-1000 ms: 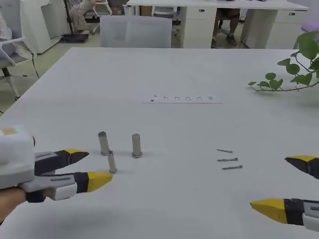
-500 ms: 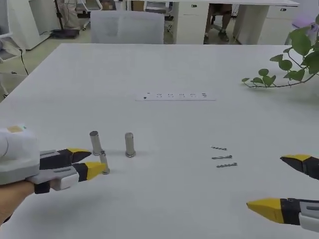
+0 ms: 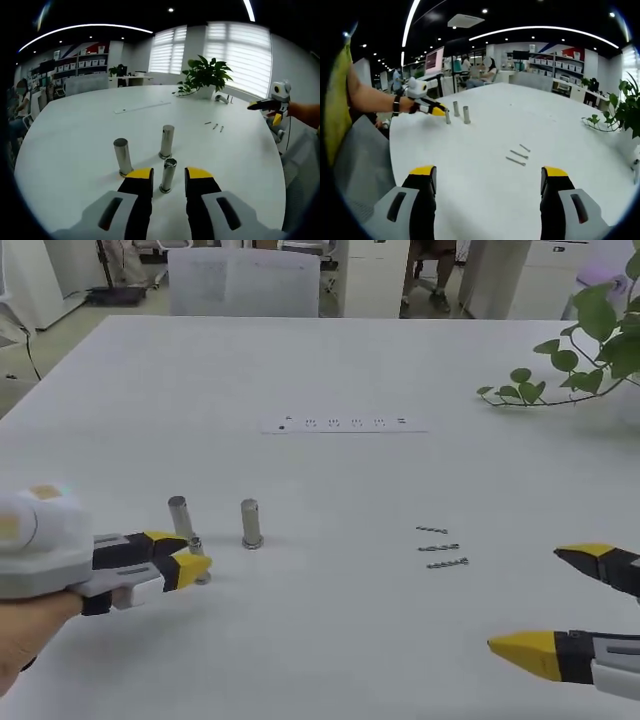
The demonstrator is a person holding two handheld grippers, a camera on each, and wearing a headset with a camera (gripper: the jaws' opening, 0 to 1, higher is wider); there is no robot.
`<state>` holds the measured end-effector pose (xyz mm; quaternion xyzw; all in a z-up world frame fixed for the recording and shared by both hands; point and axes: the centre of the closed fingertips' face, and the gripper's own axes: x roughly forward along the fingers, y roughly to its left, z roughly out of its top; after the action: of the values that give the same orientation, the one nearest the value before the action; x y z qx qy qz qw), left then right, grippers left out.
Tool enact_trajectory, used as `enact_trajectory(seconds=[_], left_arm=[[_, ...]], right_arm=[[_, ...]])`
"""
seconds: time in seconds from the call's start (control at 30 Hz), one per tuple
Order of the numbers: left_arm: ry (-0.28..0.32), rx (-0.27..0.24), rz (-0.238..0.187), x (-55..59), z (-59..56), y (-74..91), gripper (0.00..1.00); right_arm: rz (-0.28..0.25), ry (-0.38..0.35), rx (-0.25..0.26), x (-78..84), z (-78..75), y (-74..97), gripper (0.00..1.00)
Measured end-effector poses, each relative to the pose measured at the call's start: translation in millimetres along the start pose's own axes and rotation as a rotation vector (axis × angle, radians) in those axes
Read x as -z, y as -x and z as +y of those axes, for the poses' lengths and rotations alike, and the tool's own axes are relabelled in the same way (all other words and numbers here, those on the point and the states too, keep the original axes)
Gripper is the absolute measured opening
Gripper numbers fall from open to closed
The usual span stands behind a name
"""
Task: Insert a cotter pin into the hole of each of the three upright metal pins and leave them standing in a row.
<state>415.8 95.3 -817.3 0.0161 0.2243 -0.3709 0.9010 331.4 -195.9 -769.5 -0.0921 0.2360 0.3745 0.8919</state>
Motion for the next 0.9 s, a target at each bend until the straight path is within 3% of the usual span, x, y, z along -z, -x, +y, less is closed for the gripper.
enact_trajectory(seconds=[0.4,0.63,0.9], left_arm=[[-0.032,0.012,0.033,10.7,1.1,-9.3,0.15],[-0.034,0.012,0.039,12.1,1.5,-11.9,0.15],[-0.068,0.032,0.047,11.6,-5.5,-12.3,0.12]], right_arm=[[-0.001,-0.010,0.002,2.0,0.8,0.0,0.87],[0.002,-0.015,0.000,4.6,2.1,-0.9,0.87],[-0.006,-0.021,0.000,4.2,1.8,-1.7,0.86]])
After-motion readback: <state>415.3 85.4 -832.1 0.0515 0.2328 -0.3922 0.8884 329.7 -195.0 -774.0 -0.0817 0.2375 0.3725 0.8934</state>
